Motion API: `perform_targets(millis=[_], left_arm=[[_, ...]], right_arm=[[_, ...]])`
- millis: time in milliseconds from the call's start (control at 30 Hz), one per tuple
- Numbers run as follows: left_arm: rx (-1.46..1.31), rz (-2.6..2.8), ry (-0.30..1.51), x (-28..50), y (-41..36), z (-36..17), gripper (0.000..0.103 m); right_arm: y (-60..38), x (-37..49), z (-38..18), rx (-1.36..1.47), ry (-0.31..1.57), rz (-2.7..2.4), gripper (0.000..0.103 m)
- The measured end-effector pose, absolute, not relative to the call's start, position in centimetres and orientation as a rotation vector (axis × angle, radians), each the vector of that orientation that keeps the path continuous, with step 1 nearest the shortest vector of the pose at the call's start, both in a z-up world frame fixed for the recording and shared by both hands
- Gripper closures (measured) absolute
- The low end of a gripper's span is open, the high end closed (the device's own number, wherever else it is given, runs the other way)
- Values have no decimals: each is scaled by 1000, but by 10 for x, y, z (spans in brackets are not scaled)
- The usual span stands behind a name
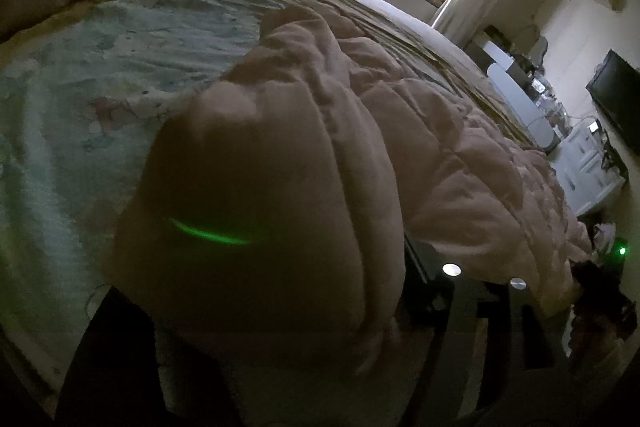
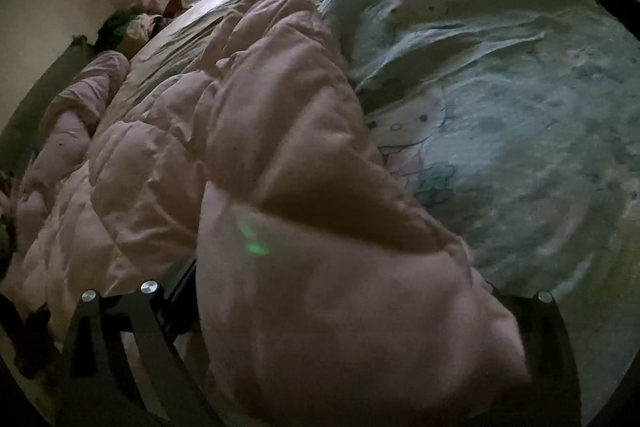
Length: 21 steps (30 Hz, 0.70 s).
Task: Fold large clothes
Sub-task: 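Lower the folded jacket onto the bed and open both grippers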
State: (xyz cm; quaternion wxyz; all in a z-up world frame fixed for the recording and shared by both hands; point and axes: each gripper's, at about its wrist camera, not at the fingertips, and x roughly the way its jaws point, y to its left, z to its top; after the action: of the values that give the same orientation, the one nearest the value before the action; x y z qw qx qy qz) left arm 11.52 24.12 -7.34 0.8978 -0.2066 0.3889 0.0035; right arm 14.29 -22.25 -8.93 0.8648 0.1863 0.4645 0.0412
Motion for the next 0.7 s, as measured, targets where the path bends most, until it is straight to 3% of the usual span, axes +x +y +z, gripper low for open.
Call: perform_targets(millis=[333, 367, 700], left_arm=[[-313, 64, 790, 86, 237, -48, 19], [-301, 72, 788, 81, 237, -44, 10], [-204, 97, 620, 22, 222, 23, 9]], right_arm=[[-199, 91, -31, 154, 802, -22, 8], [-198, 83, -24, 137, 778, -16, 6], [-144, 19, 33, 77, 620, 192, 4]])
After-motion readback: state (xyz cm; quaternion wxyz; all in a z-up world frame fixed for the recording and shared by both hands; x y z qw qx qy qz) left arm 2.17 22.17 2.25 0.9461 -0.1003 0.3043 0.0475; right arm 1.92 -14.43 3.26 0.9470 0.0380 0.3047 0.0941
